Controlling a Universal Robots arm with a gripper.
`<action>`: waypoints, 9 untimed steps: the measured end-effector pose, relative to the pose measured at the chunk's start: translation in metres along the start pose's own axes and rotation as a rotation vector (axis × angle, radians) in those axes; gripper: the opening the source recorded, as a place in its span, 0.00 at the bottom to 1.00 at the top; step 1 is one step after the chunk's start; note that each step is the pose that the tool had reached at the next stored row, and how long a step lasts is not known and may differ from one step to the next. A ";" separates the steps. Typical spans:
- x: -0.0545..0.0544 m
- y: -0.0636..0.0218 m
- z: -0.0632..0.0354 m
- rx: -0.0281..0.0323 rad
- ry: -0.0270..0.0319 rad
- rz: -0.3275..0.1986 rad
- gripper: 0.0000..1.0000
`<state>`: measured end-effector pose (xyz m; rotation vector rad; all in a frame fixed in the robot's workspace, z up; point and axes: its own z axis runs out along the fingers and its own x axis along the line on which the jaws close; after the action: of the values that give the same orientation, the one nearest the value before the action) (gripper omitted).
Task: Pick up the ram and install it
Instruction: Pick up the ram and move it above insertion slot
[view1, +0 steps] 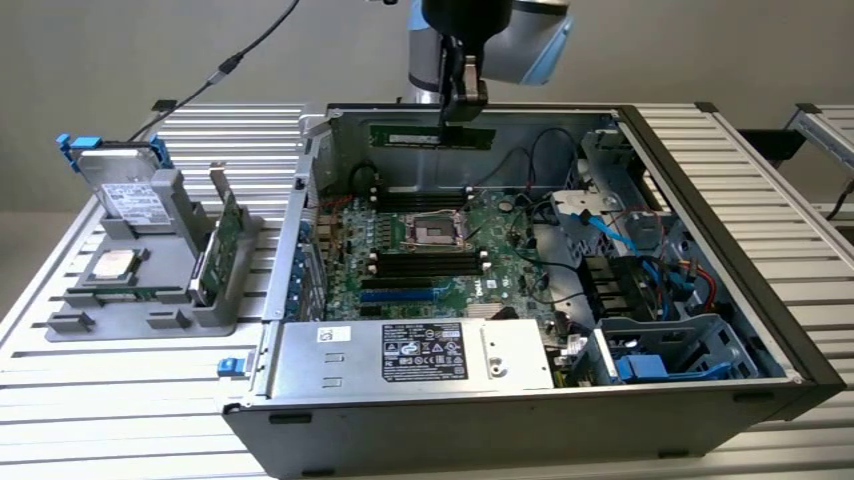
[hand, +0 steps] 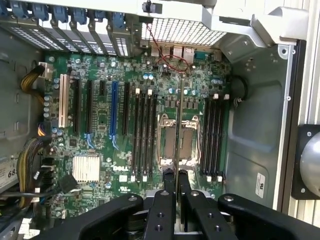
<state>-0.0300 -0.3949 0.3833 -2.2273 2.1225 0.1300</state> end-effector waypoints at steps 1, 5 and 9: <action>-0.002 -0.0009 0.0004 0.0001 0.0075 0.000 0.13; -0.009 -0.0017 0.0018 0.0064 0.0263 0.000 0.13; -0.009 -0.0018 0.0025 0.0096 0.0264 -0.001 0.13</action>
<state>-0.0287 -0.3854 0.3818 -2.2367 2.1310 0.0906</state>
